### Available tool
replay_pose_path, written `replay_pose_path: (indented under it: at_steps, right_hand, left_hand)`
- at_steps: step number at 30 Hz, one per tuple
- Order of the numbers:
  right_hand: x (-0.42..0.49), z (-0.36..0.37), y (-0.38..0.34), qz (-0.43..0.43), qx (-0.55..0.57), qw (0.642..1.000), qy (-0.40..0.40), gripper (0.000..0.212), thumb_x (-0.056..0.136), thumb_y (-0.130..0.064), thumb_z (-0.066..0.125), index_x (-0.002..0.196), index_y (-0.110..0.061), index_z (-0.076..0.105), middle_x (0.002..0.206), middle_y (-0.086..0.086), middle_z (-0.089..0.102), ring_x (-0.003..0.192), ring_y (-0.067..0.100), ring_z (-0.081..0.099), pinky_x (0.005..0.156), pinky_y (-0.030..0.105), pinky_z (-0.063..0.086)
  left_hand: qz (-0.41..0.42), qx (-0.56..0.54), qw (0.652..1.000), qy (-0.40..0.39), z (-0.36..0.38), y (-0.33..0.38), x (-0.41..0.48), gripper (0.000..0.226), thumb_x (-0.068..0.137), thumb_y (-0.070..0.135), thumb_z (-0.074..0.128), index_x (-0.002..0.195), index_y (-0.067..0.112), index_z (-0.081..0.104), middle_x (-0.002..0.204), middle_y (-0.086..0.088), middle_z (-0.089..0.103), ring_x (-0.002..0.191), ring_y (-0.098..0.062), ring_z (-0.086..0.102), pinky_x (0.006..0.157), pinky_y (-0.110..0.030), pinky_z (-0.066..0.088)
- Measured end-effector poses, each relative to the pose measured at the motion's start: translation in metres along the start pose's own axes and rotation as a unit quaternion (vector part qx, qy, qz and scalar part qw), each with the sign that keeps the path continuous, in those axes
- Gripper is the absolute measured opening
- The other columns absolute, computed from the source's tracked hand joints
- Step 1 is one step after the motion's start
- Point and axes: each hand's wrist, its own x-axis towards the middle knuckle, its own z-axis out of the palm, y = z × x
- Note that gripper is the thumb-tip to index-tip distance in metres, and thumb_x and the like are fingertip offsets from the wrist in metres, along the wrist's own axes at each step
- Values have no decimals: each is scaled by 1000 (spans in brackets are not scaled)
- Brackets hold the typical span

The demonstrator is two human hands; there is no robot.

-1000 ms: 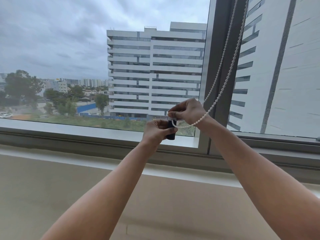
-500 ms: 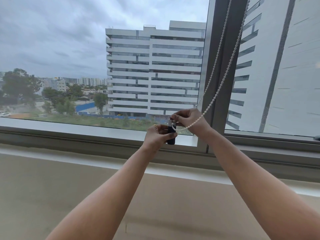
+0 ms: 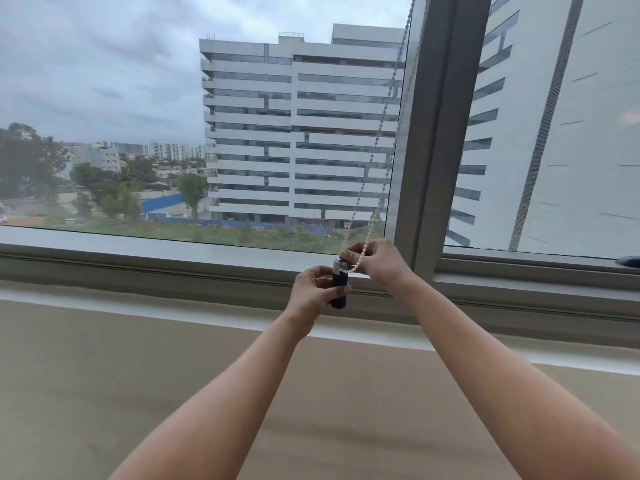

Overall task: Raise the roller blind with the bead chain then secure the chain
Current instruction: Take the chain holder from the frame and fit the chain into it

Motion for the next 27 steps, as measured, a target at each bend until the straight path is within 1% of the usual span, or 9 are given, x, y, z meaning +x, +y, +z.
replay_pose_path:
  at_steps: [2,5,7,12,16,18,20,24,27]
  right_hand:
    - [1,2,7,5,-4,1000,1,13,82,-10,66,70,-12,64,73,3,65,73,16,63,77,24,54]
    - [-2,6,14,8,2,1000,-1,1,83,-9,65,83,-8,65,75,2,64,69,12,61,64,11,53]
    - [-4,6,16,7,-1,1000,2,3,83,-9,65,86,-7,64,74,1,63,68,10,60,61,10,50]
    - [-5,5,18,-4,1,1000,8,11,84,-4,63,94,1,65,69,-4,58,62,3,53,47,0,39]
    - [-4,5,20,-2,7,1000,5,2,84,-5,62,84,-5,64,69,-4,59,63,3,55,50,1,41]
    - [-2,5,23,-3,6,1000,1,14,84,-6,63,72,-13,63,70,-4,61,67,6,58,60,7,47]
    - [-1,4,25,-3,-4,1000,2,21,84,-9,64,67,-21,61,71,-5,62,68,7,59,68,13,49]
    - [-2,0,26,-1,0,1000,4,21,83,-9,65,67,-21,60,70,-5,62,65,4,58,61,6,48]
    - [-3,-2,27,0,7,1000,3,22,83,-7,64,67,-21,60,71,-4,62,67,7,59,68,10,49]
  left_hand:
    - [-3,-1,1000,-6,-1,-5,0,27,72,-8,69,84,13,56,78,-6,64,70,-15,60,60,-22,51]
    - [-11,-11,1000,-12,-1,-11,-1,28,73,-10,67,83,13,55,77,-7,62,67,-15,59,54,-20,52]
    - [-13,-14,1000,-15,-1,-13,-1,29,74,-10,67,83,14,54,77,-7,62,65,-13,58,53,-17,50]
    - [-14,-19,999,-24,-2,-17,-1,29,74,-10,67,84,15,55,79,-8,63,68,-15,58,53,-15,50]
    - [-15,-23,999,-26,-3,-21,1,28,74,-10,67,84,14,56,80,-9,63,70,-16,58,59,-19,50]
    - [-15,-24,999,-27,-2,-22,2,28,74,-10,67,83,14,56,80,-9,62,71,-17,58,63,-23,50]
    - [-16,-25,999,-27,-2,-23,3,28,74,-11,67,83,14,56,81,-9,62,72,-17,58,66,-25,49]
    - [-15,-20,999,-30,1,-24,4,27,74,-9,67,84,14,56,81,-8,62,73,-16,59,62,-19,50]
    - [-16,-14,999,-29,3,-25,5,27,74,-8,68,84,13,56,81,-7,63,73,-16,59,62,-18,50]
